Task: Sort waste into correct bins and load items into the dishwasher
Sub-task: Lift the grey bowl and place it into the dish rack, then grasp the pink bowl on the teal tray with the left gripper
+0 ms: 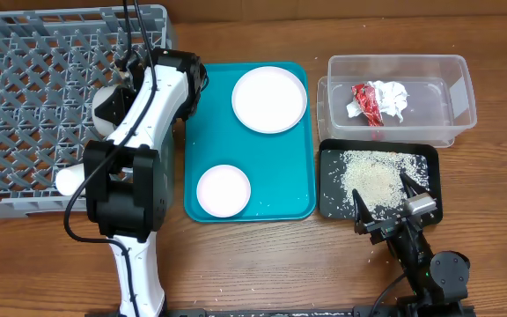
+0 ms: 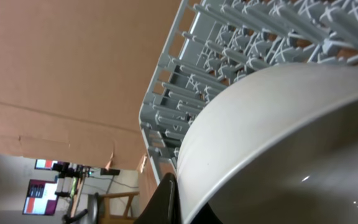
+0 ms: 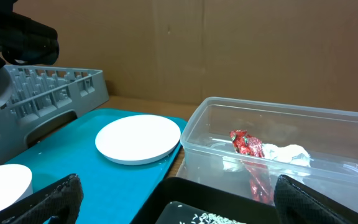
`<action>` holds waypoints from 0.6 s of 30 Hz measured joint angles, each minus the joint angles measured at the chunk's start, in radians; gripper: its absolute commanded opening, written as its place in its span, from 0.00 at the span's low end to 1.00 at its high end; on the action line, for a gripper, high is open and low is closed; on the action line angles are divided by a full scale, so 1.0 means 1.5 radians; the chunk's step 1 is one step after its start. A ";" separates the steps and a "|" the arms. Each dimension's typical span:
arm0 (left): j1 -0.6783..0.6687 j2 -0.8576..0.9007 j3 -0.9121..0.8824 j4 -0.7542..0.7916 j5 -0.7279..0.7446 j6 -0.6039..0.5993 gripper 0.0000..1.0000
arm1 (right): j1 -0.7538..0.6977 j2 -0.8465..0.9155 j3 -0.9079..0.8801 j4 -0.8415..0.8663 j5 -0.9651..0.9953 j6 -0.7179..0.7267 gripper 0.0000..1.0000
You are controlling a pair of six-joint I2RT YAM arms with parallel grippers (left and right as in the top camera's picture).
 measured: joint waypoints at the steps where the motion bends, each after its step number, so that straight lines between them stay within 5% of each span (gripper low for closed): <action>1: 0.000 0.000 0.000 -0.002 0.004 0.001 0.07 | 0.000 0.000 0.000 0.000 0.000 0.000 1.00; 3: -0.002 0.000 0.001 -0.012 0.020 0.004 0.15 | 0.000 0.000 0.000 0.000 -0.001 0.000 1.00; 7: -0.014 0.003 0.002 -0.030 0.104 0.014 0.45 | 0.000 0.000 0.000 0.000 -0.001 0.000 1.00; 18: -0.091 0.003 0.076 -0.070 0.289 0.023 0.51 | 0.000 0.000 0.000 0.000 0.000 0.000 1.00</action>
